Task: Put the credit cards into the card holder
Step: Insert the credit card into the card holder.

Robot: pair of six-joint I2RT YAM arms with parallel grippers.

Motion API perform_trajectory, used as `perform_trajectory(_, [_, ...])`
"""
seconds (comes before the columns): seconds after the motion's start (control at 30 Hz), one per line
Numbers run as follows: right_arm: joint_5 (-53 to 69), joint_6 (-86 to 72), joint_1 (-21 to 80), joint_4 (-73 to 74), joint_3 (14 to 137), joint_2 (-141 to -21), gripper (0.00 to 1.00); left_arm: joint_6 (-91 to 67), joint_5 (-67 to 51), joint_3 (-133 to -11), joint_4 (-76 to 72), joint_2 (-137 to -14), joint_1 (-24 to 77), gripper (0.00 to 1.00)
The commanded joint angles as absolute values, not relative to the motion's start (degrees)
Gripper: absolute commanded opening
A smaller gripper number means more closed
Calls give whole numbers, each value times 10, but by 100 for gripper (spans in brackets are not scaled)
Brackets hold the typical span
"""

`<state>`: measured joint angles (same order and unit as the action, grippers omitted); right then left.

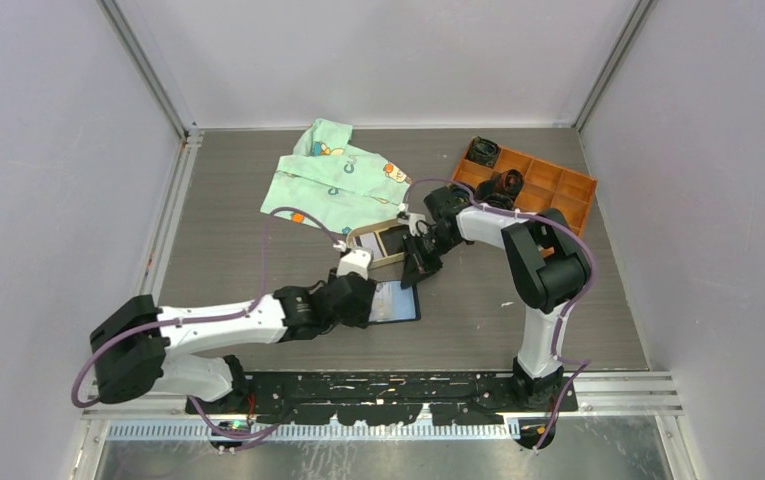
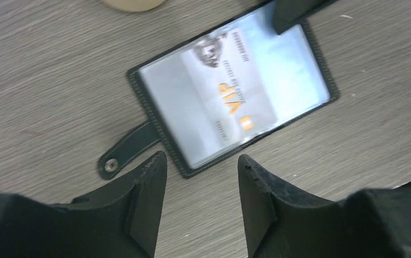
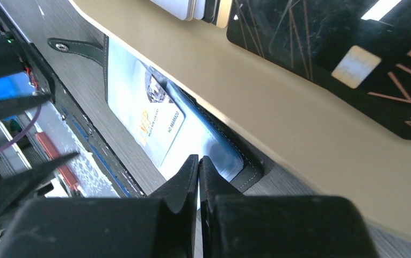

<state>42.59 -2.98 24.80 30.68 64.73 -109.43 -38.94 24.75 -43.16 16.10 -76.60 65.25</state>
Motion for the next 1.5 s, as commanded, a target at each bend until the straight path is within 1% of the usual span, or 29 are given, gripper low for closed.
perform_trajectory(0.0, [414, -3, 265, 325, 668, -1072, 8, -378, 207, -381, 103, -688, 605, 50])
perform_trajectory(0.2, [395, -5, 287, 319, 666, -1085, 6, -400, 156, -328, 93, -652, 547, 38])
perform_trajectory(0.3, [389, -11, 303, 315, 667, -1089, 6, -406, 144, -309, 71, -668, 544, 33])
perform_trajectory(0.37, [389, -17, 309, 310, 667, -1091, 6, -411, 128, -303, 49, -688, 543, 31])
perform_trajectory(0.53, [398, -33, 315, 298, 666, -1098, 6, -417, 98, -311, 19, -743, 541, 31])
perform_trajectory(0.67, [408, -47, 319, 286, 667, -1102, 6, -417, 87, -316, 11, -763, 540, 32])
perform_trajectory(1.1, [435, -95, 325, 245, 668, -1121, 7, -423, 40, -303, -38, -776, 531, 35])
perform_trajectory(1.47, [447, -94, 343, 241, 672, -1117, 7, -426, 21, -297, -50, -774, 521, 36])
